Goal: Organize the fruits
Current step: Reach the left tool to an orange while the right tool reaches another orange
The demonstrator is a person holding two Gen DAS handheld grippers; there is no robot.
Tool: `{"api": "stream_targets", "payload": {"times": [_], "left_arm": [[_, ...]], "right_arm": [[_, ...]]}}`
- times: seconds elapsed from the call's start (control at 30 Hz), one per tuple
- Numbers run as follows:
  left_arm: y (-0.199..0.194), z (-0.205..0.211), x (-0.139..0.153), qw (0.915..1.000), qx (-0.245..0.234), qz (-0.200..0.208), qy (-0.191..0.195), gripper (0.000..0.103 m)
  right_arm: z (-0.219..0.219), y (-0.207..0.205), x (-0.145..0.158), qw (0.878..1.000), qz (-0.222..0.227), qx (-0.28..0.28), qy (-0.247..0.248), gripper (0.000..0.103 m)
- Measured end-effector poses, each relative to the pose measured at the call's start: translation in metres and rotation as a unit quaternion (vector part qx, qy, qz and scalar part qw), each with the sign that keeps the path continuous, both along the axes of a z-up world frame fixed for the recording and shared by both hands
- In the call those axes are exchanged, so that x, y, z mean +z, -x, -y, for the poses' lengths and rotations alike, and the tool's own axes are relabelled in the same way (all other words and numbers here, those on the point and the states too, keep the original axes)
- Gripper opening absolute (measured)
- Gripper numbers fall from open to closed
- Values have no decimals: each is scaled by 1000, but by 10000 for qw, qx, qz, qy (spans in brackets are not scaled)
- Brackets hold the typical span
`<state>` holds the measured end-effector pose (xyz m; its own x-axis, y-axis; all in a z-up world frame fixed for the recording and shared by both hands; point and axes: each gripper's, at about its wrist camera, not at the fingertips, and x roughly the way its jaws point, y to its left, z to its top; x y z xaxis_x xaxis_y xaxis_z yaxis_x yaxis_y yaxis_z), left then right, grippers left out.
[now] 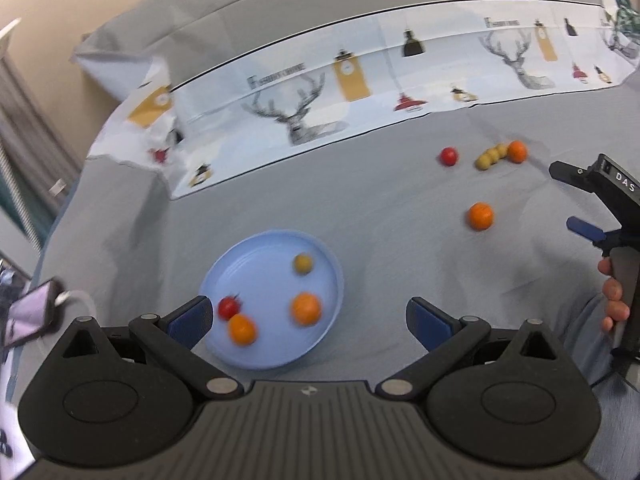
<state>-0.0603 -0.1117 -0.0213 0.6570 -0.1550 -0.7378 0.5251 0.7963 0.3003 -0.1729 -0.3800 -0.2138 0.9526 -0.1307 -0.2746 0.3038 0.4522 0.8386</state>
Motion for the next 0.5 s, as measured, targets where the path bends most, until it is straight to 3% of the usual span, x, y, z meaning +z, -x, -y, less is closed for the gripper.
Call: {"api": "stream_targets", "payload": {"times": [0.17, 0.3, 0.37, 0.5], "left_arm": [[-16, 51, -13, 9989, -429, -181, 18, 103], [-41, 103, -44, 9951, -764, -632, 8, 103], [-60, 131, -65, 9920, -772, -998, 60, 103], [-94, 178, -104, 9820, -712, -1730, 262, 103]], "right_arm": [[35, 6, 15, 9925, -461, -688, 895, 103], [59, -15, 31, 9587, -1722, -1185, 1930, 103], [73, -34, 31, 9462, -2121, -1103, 2180, 102], [100, -84, 24, 9380, -2425, -468, 2432, 102]]}}
